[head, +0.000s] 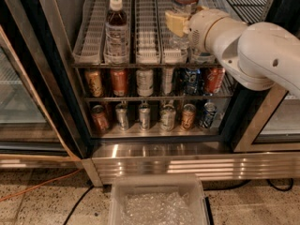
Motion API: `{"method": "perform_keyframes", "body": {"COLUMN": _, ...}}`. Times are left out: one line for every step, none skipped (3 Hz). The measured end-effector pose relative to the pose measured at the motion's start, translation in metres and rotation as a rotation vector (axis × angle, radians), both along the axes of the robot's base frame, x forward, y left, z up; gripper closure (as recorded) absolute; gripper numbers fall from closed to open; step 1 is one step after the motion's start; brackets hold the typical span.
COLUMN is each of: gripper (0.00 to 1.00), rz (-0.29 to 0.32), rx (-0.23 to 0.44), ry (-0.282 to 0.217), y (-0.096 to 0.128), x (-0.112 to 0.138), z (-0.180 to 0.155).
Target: Pick water bottle from top shelf of fridge
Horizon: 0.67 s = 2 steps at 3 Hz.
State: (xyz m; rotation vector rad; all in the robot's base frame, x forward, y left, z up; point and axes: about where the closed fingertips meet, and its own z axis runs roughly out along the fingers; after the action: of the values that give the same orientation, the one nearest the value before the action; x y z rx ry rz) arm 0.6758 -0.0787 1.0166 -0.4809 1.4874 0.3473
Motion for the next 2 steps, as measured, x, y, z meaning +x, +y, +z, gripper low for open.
{"method": "perform_keyframes", "body": {"gripper": 1.0, "rz": 0.068, "rx": -0.069, "ry": 0.031, "y": -0.027, "x": -0.022, "z": -0.011}}
{"method": "perform_keyframes", "body": {"gripper": 1.0, "rz": 0.131, "rx": -0.119, "ry": 0.027, "y": -0.039, "x": -0.032, "z": -0.015}}
